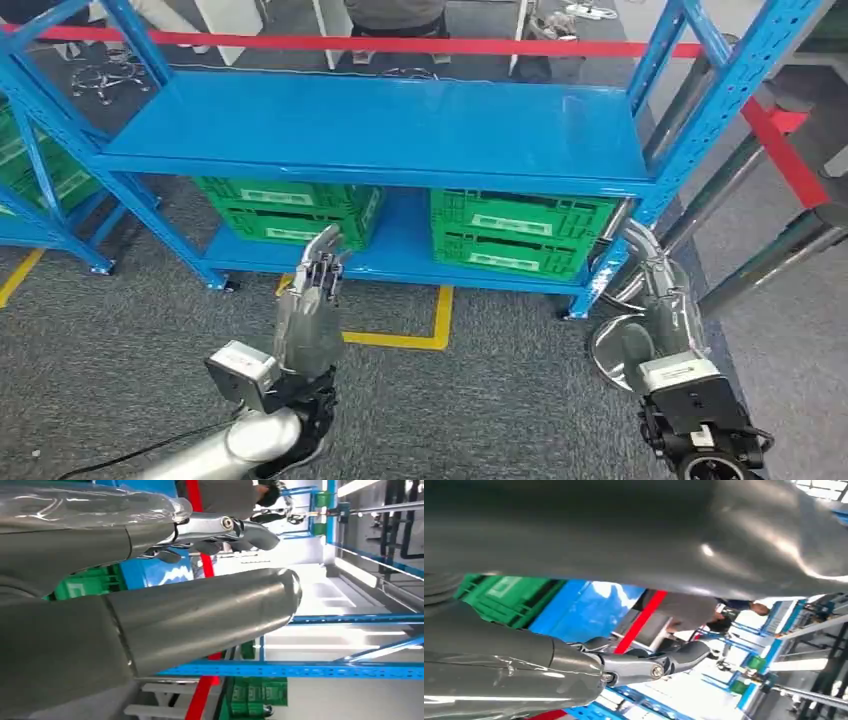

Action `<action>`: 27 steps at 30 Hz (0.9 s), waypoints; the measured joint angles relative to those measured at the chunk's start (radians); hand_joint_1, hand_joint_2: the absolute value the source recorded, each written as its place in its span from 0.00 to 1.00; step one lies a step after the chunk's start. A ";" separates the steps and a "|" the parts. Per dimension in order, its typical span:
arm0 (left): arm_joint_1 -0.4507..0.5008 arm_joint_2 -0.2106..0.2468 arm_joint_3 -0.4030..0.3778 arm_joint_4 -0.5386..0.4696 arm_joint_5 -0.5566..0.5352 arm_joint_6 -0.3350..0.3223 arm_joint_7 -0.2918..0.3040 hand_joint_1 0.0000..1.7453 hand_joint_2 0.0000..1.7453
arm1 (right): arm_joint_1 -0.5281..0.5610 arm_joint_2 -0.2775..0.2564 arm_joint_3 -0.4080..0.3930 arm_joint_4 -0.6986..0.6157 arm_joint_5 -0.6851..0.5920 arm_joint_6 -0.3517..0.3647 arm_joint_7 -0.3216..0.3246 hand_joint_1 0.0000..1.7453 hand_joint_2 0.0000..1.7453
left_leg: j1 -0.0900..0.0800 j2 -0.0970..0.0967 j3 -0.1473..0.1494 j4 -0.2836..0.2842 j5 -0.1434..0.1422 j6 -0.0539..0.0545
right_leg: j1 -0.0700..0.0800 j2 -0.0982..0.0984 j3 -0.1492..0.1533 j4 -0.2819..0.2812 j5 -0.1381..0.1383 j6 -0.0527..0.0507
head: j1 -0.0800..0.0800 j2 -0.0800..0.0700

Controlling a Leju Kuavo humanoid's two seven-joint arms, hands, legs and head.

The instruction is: Take the parts from the cabinet and place them on the table.

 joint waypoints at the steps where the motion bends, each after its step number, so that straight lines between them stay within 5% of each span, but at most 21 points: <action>1: 0.000 0.000 0.000 0.000 0.000 0.000 0.001 0.00 0.00 | 0.000 0.000 0.000 0.001 0.000 0.000 0.000 0.00 0.00 | -0.001 0.000 0.017 0.000 -0.014 -0.004 | 0.003 0.000 0.005 -0.082 0.109 -0.008 | 0.003 0.000; 2: 0.001 0.000 0.000 0.001 0.000 0.000 0.002 0.00 0.00 | 0.000 0.000 0.000 0.003 0.000 0.000 0.000 0.00 0.00 | -0.003 0.000 0.024 0.006 -0.026 -0.009 | 0.008 0.000 -0.013 -0.143 0.216 -0.018 | 0.010 0.000; 3: 0.006 0.000 0.000 0.000 0.001 0.000 0.004 0.00 0.00 | -0.003 0.000 0.001 0.005 0.000 0.000 0.004 0.00 0.00 | -0.004 -0.006 0.011 0.011 -0.028 -0.015 | 0.008 -0.002 0.003 -0.142 0.185 -0.023 | 0.011 0.000; 7: -0.002 -0.002 0.001 -0.003 0.003 0.000 -0.002 0.00 0.00 | -0.002 0.003 -0.002 0.004 0.010 -0.004 0.010 0.00 0.00 | -0.001 -0.002 0.016 0.023 -0.043 -0.035 | 0.006 0.003 0.022 -0.154 0.187 -0.046 | 0.003 0.000; 8: -0.005 -0.002 0.001 -0.003 0.003 0.000 -0.005 0.00 0.00 | -0.003 0.004 -0.002 0.004 0.012 -0.006 0.010 0.00 0.00 | 0.000 0.003 -0.011 0.076 -0.057 -0.043 | 0.005 0.002 0.030 -0.158 0.184 -0.050 | -0.002 0.000; 11: -0.006 -0.002 0.001 -0.003 0.004 0.000 -0.010 0.00 0.00 | -0.002 0.005 -0.002 0.005 0.014 0.000 0.010 0.00 0.00 | 0.009 0.007 -0.162 0.300 -0.149 -0.060 | 0.003 0.002 0.035 -0.159 0.173 -0.054 | -0.011 0.000; 12: -0.006 -0.002 0.001 -0.003 0.005 0.000 -0.013 0.00 0.00 | -0.002 0.005 -0.002 0.006 0.015 0.001 0.010 0.00 0.00 | 0.011 0.008 -0.199 0.335 -0.155 -0.062 | 0.003 0.002 0.036 -0.159 0.169 -0.054 | -0.012 0.000; 14: -0.006 0.000 0.001 -0.003 0.005 0.000 -0.013 0.00 0.00 | -0.002 0.005 -0.002 0.007 0.014 0.006 0.009 0.00 0.00 | 0.012 0.008 -0.191 0.254 -0.077 -0.059 | 0.003 0.004 0.049 -0.159 0.160 -0.052 | -0.018 0.000; 16: -0.007 0.000 0.001 -0.003 0.004 0.000 -0.013 0.00 0.00 | -0.002 0.005 -0.002 0.007 0.014 0.010 0.009 0.00 0.00 | 0.011 0.008 -0.119 0.068 0.044 -0.049 | 0.003 0.005 0.068 -0.160 0.151 -0.048 | -0.023 0.000; 17: -0.008 0.000 0.001 -0.003 0.003 0.000 -0.013 0.00 0.00 | -0.002 0.005 -0.002 0.007 0.014 0.012 0.009 0.00 0.00 | 0.009 0.008 -0.101 0.016 0.055 -0.044 | 0.003 0.005 0.074 -0.161 0.148 -0.045 | -0.023 0.000; 18: -0.008 0.000 0.001 -0.003 0.003 0.000 -0.013 0.00 0.00 | -0.002 0.005 -0.002 0.008 0.015 0.012 0.008 0.00 0.00 | 0.000 0.011 -0.104 0.015 0.023 -0.039 | 0.005 0.007 0.071 -0.163 0.148 -0.039 | -0.020 0.000; 19: -0.008 -0.001 0.001 -0.003 0.002 0.000 -0.014 0.00 0.00 | -0.002 0.005 -0.002 0.008 0.015 0.012 0.008 0.00 0.00 | 0.000 0.009 -0.103 0.015 0.047 -0.028 | 0.005 0.006 0.069 -0.163 0.145 -0.032 | -0.022 0.000; 20: -0.006 0.000 0.001 -0.003 0.002 0.000 -0.013 0.00 0.00 | 0.001 0.005 -0.002 0.009 0.014 0.013 0.008 0.00 0.00 | 0.005 0.007 -0.100 0.007 0.063 -0.037 | 0.015 0.005 0.068 -0.155 0.129 -0.038 | -0.021 0.000; 21: -0.006 0.000 0.001 -0.003 0.002 0.000 -0.013 0.00 0.00 | 0.001 0.005 -0.002 0.009 0.015 0.013 0.008 0.00 0.00 | 0.007 0.007 -0.097 0.009 0.058 -0.049 | 0.012 0.004 0.072 -0.158 0.131 -0.075 | -0.014 0.000; 27: -0.006 -0.002 0.001 -0.003 0.001 0.000 -0.013 0.00 0.00 | 0.001 0.005 -0.002 0.010 0.015 0.013 0.008 0.00 0.00 | 0.003 0.005 -0.093 0.009 0.055 -0.036 | 0.012 0.002 0.085 -0.172 0.138 -0.053 | -0.008 0.000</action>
